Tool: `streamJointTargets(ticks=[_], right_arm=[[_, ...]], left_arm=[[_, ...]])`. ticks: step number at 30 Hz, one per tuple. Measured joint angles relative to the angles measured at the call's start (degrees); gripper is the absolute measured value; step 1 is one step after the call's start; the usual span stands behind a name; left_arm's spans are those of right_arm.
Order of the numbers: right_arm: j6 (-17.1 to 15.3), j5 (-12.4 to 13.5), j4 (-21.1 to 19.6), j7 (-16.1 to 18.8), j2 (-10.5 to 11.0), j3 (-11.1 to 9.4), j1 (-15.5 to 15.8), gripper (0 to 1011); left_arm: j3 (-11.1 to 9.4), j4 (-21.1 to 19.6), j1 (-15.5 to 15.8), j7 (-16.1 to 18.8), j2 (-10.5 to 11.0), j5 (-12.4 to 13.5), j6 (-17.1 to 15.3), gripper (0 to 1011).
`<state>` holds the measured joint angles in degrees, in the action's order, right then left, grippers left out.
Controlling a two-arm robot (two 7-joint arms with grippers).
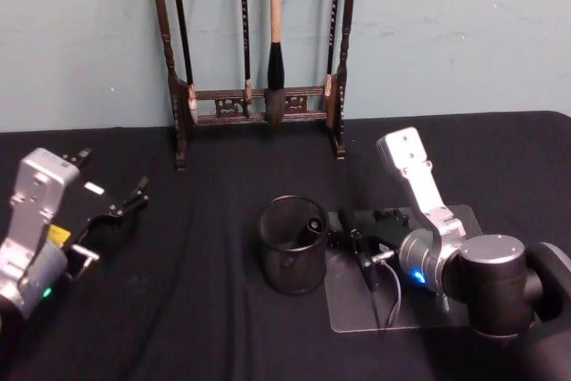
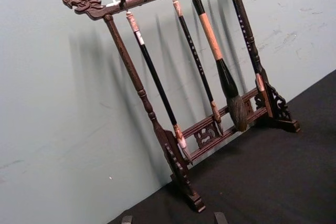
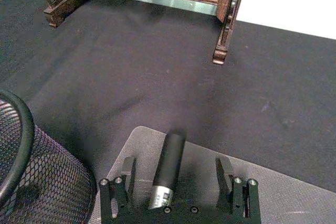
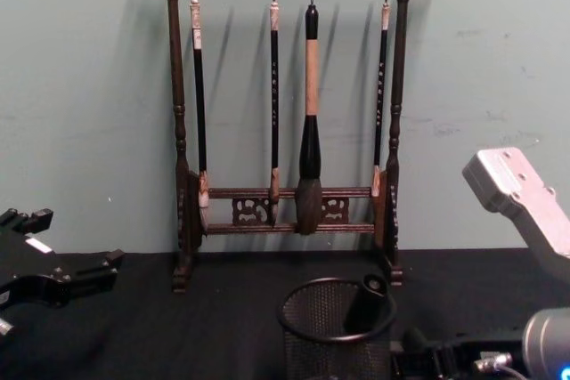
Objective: Pick up the water-based marker from the table and place it into the pen holder.
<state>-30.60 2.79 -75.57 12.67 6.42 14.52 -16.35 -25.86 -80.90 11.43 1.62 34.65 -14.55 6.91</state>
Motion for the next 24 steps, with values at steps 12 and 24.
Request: streamJointTargets(ticks=[12, 24], right_arm=[[-0.12, 0.04, -0.08, 0.0, -0.02, -0.02, 0.01, 1002], [-0.24, 0.21, -0.18, -0.08, -0.02, -0.03, 0.06, 942]], left_arm=[[0.0, 0.0, 0.0, 0.0, 0.0, 0.0, 0.0, 1009], [0.0, 0.0, 0.0, 0.0, 0.0, 0.0, 0.0, 1009]])
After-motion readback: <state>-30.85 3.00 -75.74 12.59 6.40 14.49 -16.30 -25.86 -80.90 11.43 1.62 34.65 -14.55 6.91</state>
